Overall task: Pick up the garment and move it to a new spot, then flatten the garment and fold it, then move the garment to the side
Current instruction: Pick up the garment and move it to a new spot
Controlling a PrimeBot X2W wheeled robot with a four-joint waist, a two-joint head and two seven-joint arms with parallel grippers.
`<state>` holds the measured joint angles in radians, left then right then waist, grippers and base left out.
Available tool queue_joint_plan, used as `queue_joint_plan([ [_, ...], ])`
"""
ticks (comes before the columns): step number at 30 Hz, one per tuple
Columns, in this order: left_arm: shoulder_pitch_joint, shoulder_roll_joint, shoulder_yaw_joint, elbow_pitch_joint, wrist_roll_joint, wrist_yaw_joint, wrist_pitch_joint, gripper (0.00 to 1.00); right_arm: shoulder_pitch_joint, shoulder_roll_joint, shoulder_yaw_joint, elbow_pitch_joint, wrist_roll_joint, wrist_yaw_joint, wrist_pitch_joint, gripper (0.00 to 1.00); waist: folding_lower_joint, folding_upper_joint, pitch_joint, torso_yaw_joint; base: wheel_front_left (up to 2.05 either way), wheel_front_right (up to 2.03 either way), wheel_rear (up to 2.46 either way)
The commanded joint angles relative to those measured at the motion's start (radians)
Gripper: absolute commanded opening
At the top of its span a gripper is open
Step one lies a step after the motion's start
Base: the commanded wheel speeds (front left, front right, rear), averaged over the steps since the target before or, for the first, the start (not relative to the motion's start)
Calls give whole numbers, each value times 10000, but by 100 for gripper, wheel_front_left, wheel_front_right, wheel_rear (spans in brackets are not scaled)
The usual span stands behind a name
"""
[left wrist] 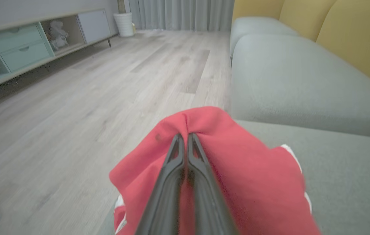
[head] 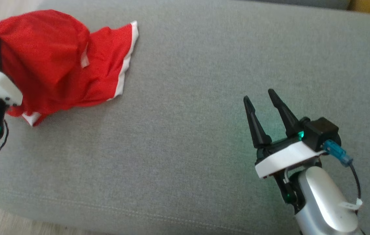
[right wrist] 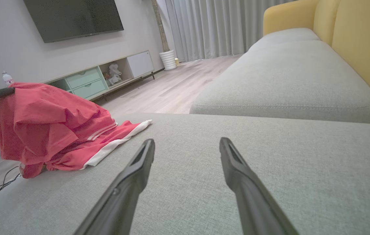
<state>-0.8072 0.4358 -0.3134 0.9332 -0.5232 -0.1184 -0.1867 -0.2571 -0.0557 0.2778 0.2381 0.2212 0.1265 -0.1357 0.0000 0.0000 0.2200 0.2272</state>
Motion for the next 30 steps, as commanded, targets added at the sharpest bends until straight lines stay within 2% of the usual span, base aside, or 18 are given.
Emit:
queue_joint_plan([
  [1, -516, 648, 375, -641, -15, 149, -233, 0, 5, 55, 226, -194, 160, 42, -176, 100, 0, 0, -461, 145, 0, 0, 0],
  [11, -42, 712, 680, -3294, -137, 859, -417, 0, 244, 55, 300, 163, 578, 42, -525, 100, 0, 0, -1152, -12, 0, 0, 0],
  [15, 251, 667, 691, -4810, -159, 1232, -195, 0, 242, 55, 303, 241, 653, 42, -619, 100, 0, 0, -1285, -251, 0, 0, 0],
  [23, 705, 361, 1, -7248, 52, 1694, 873, 0, 12, 55, 50, 211, 624, 42, -728, 100, 0, 0, -1144, -1101, 0, 0, 0],
  [30, 799, -150, -863, -7764, 347, 1745, 1321, 0, -350, 55, -423, -56, 394, 42, -744, 100, 0, 0, -650, -2073, 0, 0, 0],
])
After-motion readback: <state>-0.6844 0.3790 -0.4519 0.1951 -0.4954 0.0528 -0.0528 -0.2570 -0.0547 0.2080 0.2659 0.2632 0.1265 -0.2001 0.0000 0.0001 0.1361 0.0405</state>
